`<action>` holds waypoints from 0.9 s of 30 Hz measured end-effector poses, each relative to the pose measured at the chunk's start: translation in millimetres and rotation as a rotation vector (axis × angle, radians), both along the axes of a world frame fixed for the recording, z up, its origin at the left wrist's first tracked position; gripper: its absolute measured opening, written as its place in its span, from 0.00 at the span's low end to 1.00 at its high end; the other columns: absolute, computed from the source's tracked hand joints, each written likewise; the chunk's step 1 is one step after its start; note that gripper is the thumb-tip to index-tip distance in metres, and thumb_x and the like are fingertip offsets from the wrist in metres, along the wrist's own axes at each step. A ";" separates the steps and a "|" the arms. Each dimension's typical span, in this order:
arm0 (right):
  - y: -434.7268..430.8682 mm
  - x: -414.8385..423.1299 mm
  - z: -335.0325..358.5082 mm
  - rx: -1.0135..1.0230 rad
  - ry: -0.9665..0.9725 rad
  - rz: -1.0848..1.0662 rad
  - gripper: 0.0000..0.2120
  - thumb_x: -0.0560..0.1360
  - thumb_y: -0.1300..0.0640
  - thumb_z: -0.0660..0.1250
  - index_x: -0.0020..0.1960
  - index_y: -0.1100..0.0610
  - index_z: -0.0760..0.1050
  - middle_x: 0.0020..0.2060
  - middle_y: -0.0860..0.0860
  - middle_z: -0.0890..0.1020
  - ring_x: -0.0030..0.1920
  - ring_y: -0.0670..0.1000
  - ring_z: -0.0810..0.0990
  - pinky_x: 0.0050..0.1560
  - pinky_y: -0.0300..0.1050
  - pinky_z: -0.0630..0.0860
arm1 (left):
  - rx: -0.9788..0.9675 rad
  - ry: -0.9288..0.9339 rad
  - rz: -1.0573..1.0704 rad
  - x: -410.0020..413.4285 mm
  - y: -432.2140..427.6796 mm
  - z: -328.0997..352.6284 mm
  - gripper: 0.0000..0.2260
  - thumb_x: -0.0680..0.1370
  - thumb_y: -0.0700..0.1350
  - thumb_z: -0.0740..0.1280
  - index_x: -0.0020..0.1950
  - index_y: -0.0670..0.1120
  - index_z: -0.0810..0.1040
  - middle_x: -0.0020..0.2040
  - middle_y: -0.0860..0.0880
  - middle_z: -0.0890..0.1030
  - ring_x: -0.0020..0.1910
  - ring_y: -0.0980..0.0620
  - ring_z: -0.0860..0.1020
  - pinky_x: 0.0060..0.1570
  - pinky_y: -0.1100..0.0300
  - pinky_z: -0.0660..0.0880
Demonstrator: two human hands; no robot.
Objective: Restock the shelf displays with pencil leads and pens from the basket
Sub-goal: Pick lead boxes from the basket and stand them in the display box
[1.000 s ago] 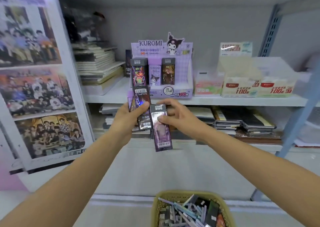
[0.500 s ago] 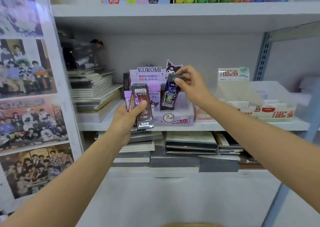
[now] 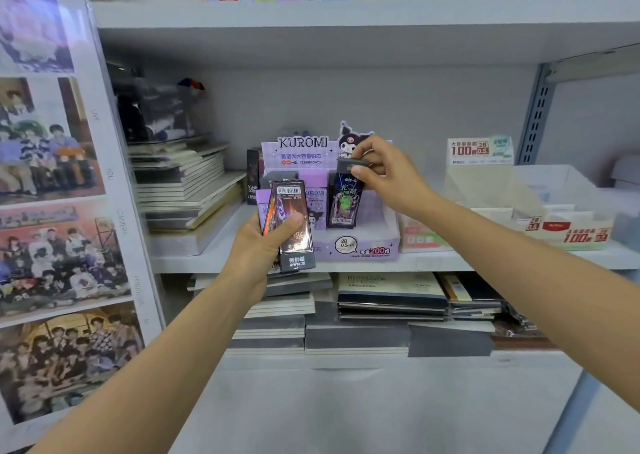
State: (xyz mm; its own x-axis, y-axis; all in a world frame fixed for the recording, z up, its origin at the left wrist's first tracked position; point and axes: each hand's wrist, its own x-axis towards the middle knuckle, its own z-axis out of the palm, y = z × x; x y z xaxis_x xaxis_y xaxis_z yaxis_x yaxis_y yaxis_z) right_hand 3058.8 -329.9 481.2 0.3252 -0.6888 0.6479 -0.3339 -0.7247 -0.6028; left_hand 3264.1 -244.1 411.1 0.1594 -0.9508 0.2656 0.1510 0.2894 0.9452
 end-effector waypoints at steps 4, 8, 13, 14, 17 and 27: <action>-0.7 0.4 12.9 0.061 0.130 0.060 0.06 0.79 0.66 0.63 0.53 0.58 0.70 0.49 0.58 0.81 0.44 0.49 0.81 0.50 0.47 0.82 | 0.002 -0.009 -0.003 0.7 -0.7 -0.1 0.11 0.72 0.47 0.74 0.53 0.49 0.81 0.49 0.49 0.86 0.47 0.52 0.84 0.52 0.55 0.78; -1.0 -3.5 19.2 0.135 0.165 0.091 0.07 0.79 0.68 0.61 0.54 0.59 0.69 0.51 0.64 0.81 0.44 0.52 0.80 0.48 0.46 0.81 | 0.014 0.007 -0.003 -1.5 -0.9 0.6 0.12 0.70 0.47 0.75 0.52 0.49 0.81 0.47 0.49 0.86 0.44 0.53 0.84 0.46 0.56 0.78; -2.5 6.3 8.6 -0.009 0.187 -0.067 0.07 0.76 0.67 0.67 0.52 0.58 0.75 0.46 0.58 0.82 0.44 0.51 0.80 0.51 0.45 0.77 | 0.022 0.019 -0.007 -3.0 1.6 1.9 0.16 0.65 0.50 0.76 0.51 0.49 0.81 0.47 0.49 0.86 0.43 0.53 0.84 0.44 0.58 0.79; -4.3 5.7 9.2 -0.047 0.202 -0.124 0.06 0.75 0.66 0.69 0.51 0.59 0.77 0.46 0.57 0.82 0.44 0.51 0.79 0.50 0.45 0.77 | 0.025 0.019 -0.005 -3.0 2.7 1.9 0.15 0.66 0.49 0.76 0.51 0.49 0.81 0.46 0.49 0.86 0.43 0.53 0.84 0.42 0.60 0.80; -6.4 1.1 10.6 -0.146 0.278 -0.248 0.06 0.72 0.62 0.73 0.49 0.59 0.83 0.41 0.50 0.80 0.41 0.48 0.76 0.49 0.50 0.76 | 0.036 0.024 -0.003 -2.2 5.8 1.6 0.12 0.70 0.45 0.75 0.52 0.47 0.81 0.45 0.48 0.86 0.42 0.53 0.85 0.37 0.62 0.80; 44.4 16.3 0.5 0.179 -0.027 0.048 0.22 0.72 0.48 0.73 0.63 0.50 0.71 0.48 0.49 0.81 0.47 0.51 0.82 0.46 0.46 0.79 | 0.018 -0.023 -0.040 -22.3 15.4 5.7 0.25 0.63 0.48 0.78 0.58 0.44 0.79 0.48 0.46 0.86 0.45 0.48 0.85 0.41 0.58 0.80</action>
State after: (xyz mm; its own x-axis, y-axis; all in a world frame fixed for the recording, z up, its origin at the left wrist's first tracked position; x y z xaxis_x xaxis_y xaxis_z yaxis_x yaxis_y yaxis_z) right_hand 3075.1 -285.5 481.7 0.3450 -0.7781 0.5250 -0.2833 -0.6196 -0.7321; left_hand 3241.8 -228.7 416.9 0.1148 -0.9610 0.2518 0.1400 0.2665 0.9536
